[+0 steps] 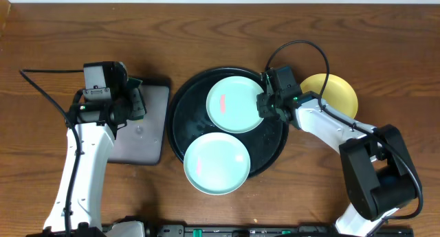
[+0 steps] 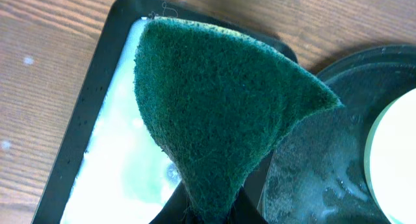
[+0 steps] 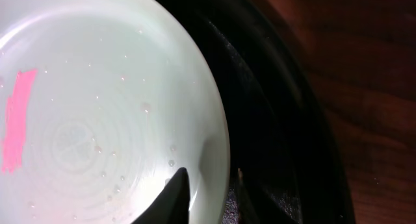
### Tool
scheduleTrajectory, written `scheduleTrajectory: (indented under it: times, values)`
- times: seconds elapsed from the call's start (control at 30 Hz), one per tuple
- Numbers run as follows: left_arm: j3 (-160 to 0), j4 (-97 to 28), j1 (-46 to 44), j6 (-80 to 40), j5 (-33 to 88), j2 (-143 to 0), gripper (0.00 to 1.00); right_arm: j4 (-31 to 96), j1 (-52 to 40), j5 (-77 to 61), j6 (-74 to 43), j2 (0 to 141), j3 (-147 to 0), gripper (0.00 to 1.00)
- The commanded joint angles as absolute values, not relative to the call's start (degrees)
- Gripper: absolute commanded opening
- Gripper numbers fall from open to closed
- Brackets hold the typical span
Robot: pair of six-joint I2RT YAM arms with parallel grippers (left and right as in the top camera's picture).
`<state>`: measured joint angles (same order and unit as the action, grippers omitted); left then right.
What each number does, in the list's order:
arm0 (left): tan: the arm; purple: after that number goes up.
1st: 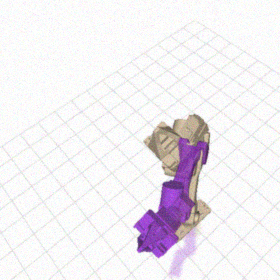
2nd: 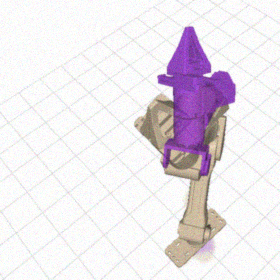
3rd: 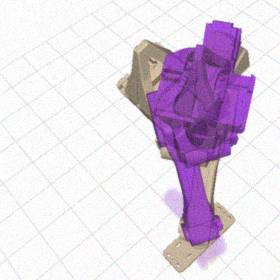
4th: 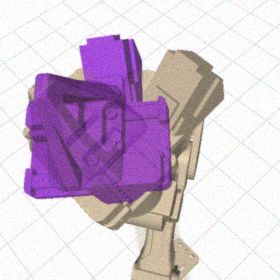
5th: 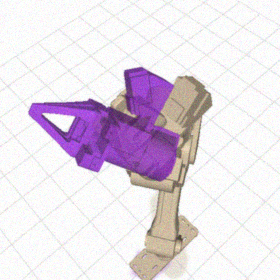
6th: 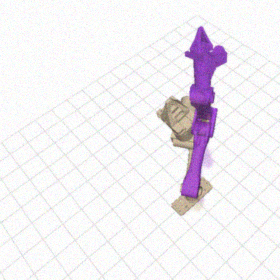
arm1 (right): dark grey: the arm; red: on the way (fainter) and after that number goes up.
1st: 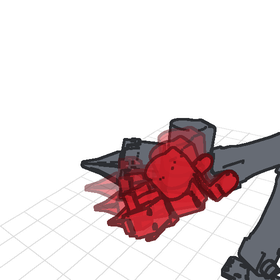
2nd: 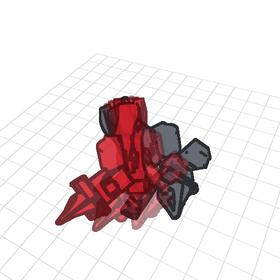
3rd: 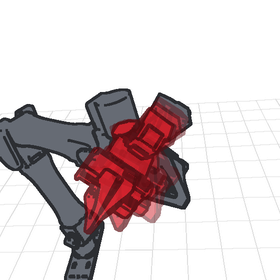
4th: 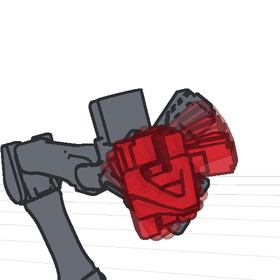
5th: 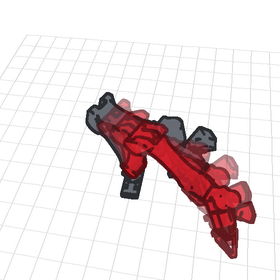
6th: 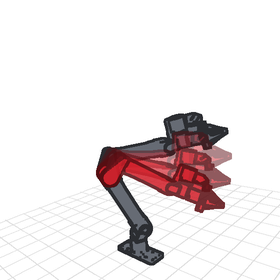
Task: Clean dirty plates on tray and stack at the side
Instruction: 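Lift the sponge out of the water tray with the left gripper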
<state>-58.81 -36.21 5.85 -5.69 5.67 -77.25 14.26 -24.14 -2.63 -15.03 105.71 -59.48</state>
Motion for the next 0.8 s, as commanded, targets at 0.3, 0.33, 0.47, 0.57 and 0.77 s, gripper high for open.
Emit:
scheduleTrajectory:
  times: [0.3, 0.33, 0.47, 0.57, 0.77]
  values:
    - [-58.3, -34.4, 5.7, -4.7, 5.8, -77.5, 0.08, 13.6, -24.3, -2.9, -15.4, 106.8, -59.1, 0.01]
    - [-58.3, -34.2, 5.7, -4.7, 5.8, -77.5, 0.07, 13.5, -24.3, -2.9, -15.4, 106.8, -59.1, 0.01]
    - [-58.3, -32.6, 5.7, -4.7, 5.8, -77.5, 0.07, 13.2, -24.3, -2.9, -15.4, 106.8, -59.1, 0.01]
    - [-58.3, -30.8, 5.7, -4.7, 5.3, -77.5, 0.08, 12.9, -24.4, -2.9, -15.4, 106.8, -59.1, 0.01]
    - [-59.0, -27.1, 5.7, -4.8, 0.5, -77.5, 0.07, 12.3, -24.4, -3.1, -15.4, 106.8, -59.1, 0.01]
